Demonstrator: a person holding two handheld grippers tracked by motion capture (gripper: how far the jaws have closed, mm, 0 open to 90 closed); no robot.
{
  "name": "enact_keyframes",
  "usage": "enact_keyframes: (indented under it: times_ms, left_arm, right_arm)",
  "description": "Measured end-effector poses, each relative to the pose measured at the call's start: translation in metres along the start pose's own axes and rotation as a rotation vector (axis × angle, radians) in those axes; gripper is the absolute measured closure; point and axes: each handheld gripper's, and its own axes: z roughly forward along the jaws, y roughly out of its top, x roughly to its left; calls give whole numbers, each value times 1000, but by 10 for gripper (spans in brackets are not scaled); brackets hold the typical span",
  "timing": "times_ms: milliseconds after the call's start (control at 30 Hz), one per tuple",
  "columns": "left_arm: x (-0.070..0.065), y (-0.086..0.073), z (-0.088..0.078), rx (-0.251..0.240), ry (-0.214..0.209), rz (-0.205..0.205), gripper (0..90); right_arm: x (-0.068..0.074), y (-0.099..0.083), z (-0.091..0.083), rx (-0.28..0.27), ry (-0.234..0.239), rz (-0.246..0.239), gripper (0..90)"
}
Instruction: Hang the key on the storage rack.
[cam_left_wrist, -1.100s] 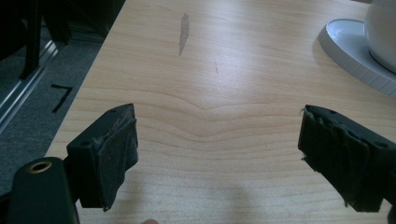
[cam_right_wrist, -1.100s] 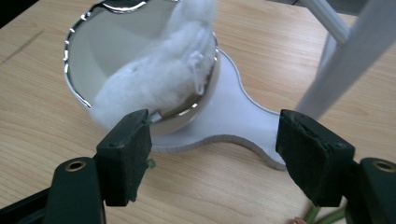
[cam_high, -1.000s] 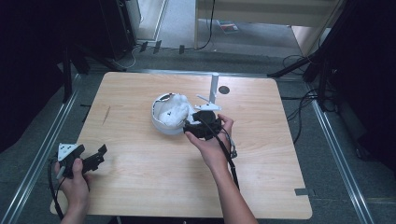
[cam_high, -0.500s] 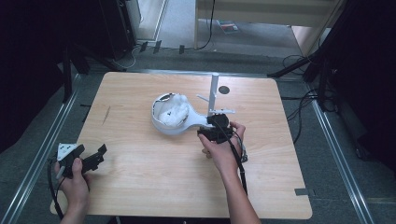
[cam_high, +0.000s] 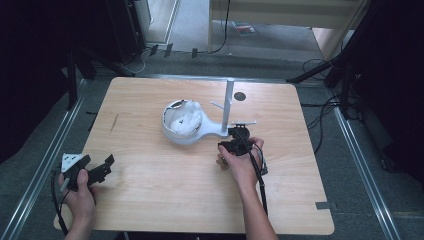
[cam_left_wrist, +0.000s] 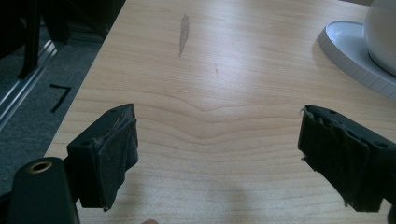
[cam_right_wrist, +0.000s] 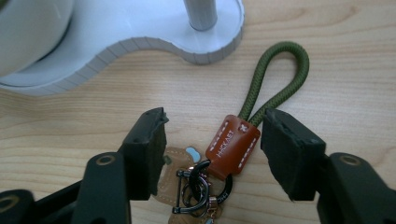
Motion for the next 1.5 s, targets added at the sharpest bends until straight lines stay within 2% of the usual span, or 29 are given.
enact_keyframes:
  times_ms: [200,333,567,667,767,800,867,900,967,1000,1200,1367,1500]
  left_arm:
    - [0,0,0,0,0,-2,130]
    - [0,0,0,-1,-2,-4,130]
    - [0,0,0,-1,0,-4,131]
    - [0,0,0,0,0,-2,131]
    - [0,0,0,0,0,-4,131]
    - [0,0,0,-1,-1,-5,131]
    - [0,0,0,-1,-1,-5,132]
    - [0,0,0,0,0,-5,131]
    - [0,0,0,-1,0,-5,132]
    - [0,0,0,0,0,-4,132]
    - [0,0,0,2,0,-4,132]
    - [0,0,0,2,-1,-4,132]
    - [0,0,0,2,-2,-5,132]
  right_arm:
    - [-4,3,9,46,-3,47,449]
    - [-7,4,14,77,-16,75,505]
    - [-8,6,17,141,-14,94,519]
    - [-9,7,20,155,-12,101,517]
    - [-9,8,21,166,-33,117,539]
    - [-10,8,22,159,-43,106,549]
    - [-10,8,23,175,-43,129,568]
    - [-11,8,24,173,-50,117,573]
    - [-9,8,24,178,-54,135,583]
    - [-10,8,24,167,-72,107,587]
    - [-3,11,26,201,-120,55,626]
    - [1,9,27,196,-167,2,670]
    - [2,8,26,190,-171,-14,677]
